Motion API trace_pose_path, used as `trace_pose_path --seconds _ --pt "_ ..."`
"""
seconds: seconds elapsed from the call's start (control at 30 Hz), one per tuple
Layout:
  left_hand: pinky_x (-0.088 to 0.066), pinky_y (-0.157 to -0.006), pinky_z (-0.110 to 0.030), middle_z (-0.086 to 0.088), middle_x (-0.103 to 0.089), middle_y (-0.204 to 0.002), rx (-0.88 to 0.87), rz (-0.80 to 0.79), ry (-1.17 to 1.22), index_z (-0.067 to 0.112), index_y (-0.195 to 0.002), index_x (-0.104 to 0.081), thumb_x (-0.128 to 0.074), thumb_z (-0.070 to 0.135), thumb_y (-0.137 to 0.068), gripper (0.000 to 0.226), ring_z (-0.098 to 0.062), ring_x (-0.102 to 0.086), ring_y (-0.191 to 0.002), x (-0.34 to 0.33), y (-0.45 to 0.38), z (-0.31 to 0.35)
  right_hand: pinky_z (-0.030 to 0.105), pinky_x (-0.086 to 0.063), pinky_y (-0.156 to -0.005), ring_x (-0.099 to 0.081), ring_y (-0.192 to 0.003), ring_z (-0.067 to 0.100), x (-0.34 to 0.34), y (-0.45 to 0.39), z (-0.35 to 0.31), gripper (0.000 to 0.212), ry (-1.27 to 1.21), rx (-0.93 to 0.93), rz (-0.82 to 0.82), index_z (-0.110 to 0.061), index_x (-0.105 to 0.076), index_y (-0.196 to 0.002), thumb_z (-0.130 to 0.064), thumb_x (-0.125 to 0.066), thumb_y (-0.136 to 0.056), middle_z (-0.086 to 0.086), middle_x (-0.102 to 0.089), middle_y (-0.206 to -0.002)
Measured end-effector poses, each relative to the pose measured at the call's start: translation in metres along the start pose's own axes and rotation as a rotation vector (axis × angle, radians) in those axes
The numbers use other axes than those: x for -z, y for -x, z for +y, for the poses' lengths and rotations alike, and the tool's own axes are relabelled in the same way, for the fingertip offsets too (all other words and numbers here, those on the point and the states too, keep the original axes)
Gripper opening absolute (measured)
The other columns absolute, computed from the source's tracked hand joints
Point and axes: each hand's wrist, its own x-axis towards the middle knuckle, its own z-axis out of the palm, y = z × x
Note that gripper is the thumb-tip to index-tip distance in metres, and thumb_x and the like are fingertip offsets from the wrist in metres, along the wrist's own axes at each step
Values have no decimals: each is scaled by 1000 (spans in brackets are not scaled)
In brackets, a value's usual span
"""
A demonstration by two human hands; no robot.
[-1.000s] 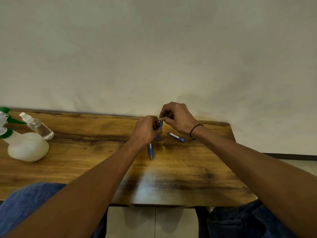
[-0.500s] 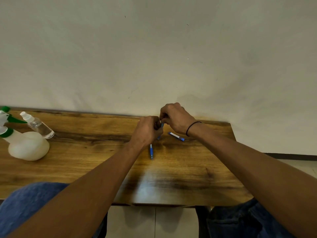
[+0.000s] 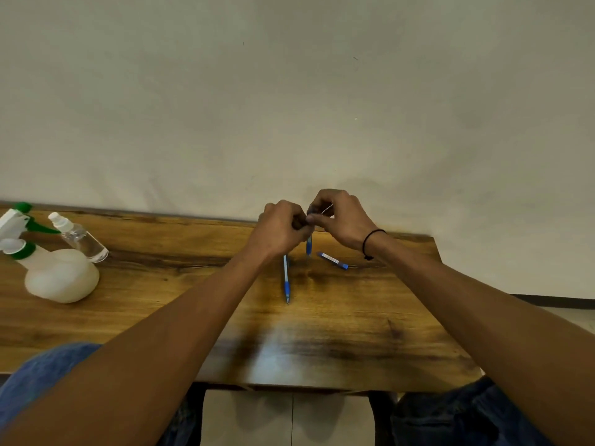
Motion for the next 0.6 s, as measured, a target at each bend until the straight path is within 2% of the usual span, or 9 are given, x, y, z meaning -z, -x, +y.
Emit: trace_pose_path --seconds 0.1,0.2,0.3,0.37,0.43,0.53,0.6 --pt "-62 -89 -38 -8 -80 -102 9 43 -52 11 -110 -80 -78 18 -91 21 -20 -74 -93 20 -8 16 38 -60 -80 -70 -87 23 12 -4 -10 10 -91 6 115 -6 -61 -99 -15 -67 -98 8 -71 -95" --pt "-60 -92 -38 -6 -79 -112 51 5 -165 15 -113 -80 -78 9 -88 26 -21 -74 -100 41 -11 26 39 -61 -86 -73 -91 18 23 -8 -24 6 -213 -5 178 -8 -57 -105 -13 -60 -102 7 -73 -96" --pt "-60 -92 -39 -5 -77 -116 88 -12 -233 19 -112 -80 -76 13 -91 23 -22 -72 -103 60 -13 31 45 -61 -88 -73 -93 24 33 -9 -39 10 -347 -46 224 -8 -55 -113 -14 -51 -106 13 -71 -97" --pt "-60 -92 -42 -5 -76 -115 102 -14 -262 21 -110 -80 -74 17 -92 19 -23 -71 -103 72 -14 36 44 -63 -83 -74 -92 25 39 -6 -53 14 -443 -52 260 -10 -54 -118 -17 -45 -109 17 -68 -97" --pt "-60 -92 -45 -4 -75 -114 106 -18 -282 23 -107 -80 -72 19 -93 17 -25 -71 -101 81 -14 40 37 -64 -73 -70 -82 22 47 -3 -70 18 -571 -48 293 -11 -53 -119 -20 -40 -111 16 -59 -93" --pt "-60 -92 -46 -4 -75 -112 104 -32 -296 25 -105 -79 -70 21 -93 15 -26 -71 -100 88 -12 47 30 -47 -52 -49 -59 17 61 2 -94 25 -789 -58 338 -7 -53 -113 -23 -34 -113 11 -50 -83" --pt "-60 -92 -47 -4 -74 -112 95 -36 -311 25 -105 -78 -70 21 -93 14 -26 -72 -100 89 -10 51 26 -32 -48 -38 -52 14 70 5 -108 36 -947 -84 336 -8 -55 -99 -31 -32 -113 7 -49 -73"
